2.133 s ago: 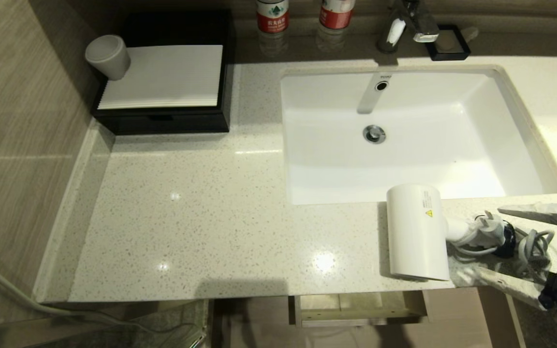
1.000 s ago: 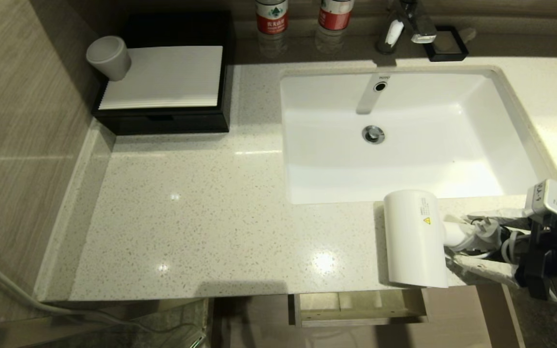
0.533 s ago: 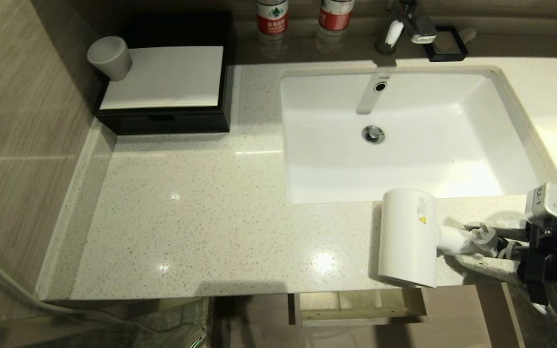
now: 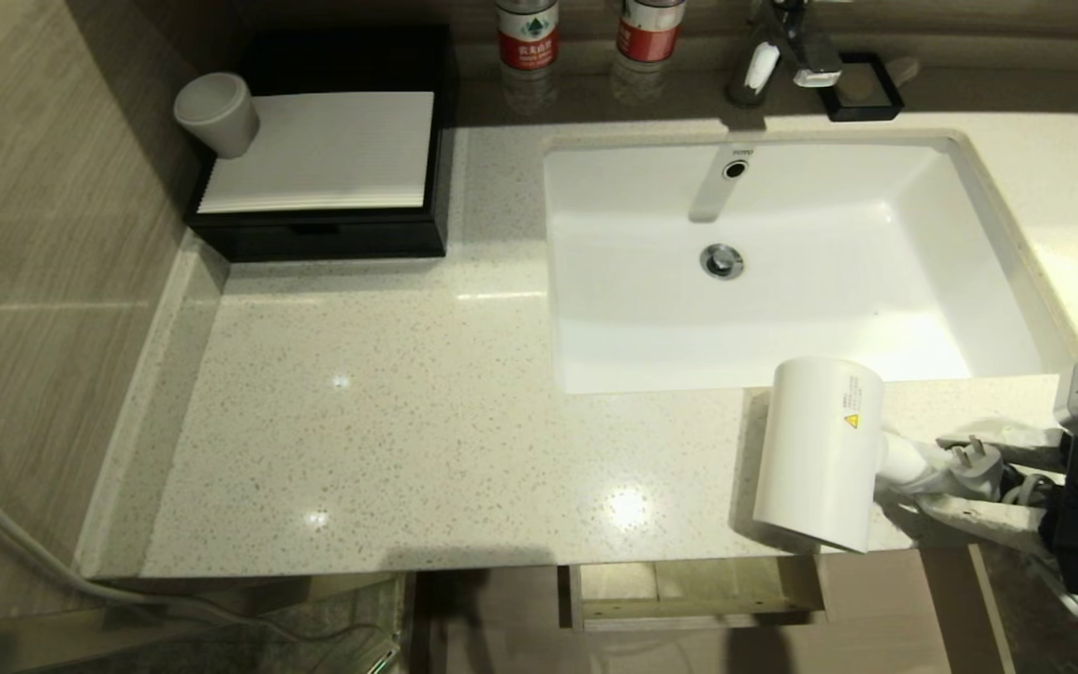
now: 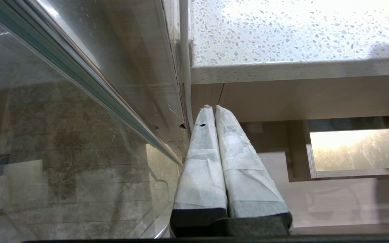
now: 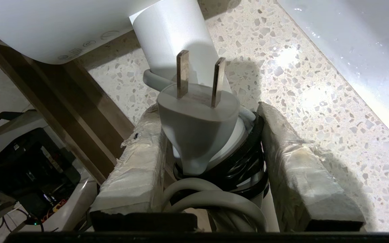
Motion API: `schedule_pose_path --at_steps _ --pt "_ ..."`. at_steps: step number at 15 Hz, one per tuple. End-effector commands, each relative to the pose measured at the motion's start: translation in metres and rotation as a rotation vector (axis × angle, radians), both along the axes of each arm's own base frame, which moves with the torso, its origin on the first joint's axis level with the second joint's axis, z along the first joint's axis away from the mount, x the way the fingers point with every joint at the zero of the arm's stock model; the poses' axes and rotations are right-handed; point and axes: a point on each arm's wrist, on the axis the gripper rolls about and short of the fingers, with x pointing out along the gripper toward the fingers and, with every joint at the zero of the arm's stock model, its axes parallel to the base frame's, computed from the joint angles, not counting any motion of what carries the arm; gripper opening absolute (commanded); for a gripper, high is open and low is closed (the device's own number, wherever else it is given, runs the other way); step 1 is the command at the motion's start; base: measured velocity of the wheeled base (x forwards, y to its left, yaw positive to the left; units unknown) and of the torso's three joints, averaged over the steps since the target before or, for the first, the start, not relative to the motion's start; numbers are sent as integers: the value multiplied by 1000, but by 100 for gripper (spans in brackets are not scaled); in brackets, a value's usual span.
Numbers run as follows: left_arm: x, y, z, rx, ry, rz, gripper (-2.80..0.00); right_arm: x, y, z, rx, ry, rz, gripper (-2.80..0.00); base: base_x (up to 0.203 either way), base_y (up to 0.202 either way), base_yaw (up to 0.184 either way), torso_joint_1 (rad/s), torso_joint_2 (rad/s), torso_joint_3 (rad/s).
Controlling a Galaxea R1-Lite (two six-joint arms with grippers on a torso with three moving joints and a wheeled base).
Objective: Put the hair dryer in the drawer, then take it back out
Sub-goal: Pick up the hairdryer
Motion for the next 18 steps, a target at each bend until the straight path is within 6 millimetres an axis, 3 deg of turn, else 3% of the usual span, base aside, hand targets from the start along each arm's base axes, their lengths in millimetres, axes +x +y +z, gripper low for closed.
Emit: schedule_pose_path --at_steps 1,6,12,18 --pt "0 0 0 0 -1 0 -280 -10 -1 7 -3 -48 -5 -280 0 0 0 39 -58 -28" --pt "0 0 0 0 -1 0 -280 -31 -6 19 -12 -140 -52 -280 0 0 0 29 -36 -21" --pt "0 0 0 0 -1 0 -280 -49 -8 20 -47 -128 -132 -280 0 0 0 0 0 0" --pt "0 0 0 0 -1 2 -280 -54 -7 20 -48 -135 -135 -280 0 0 0 0 0 0"
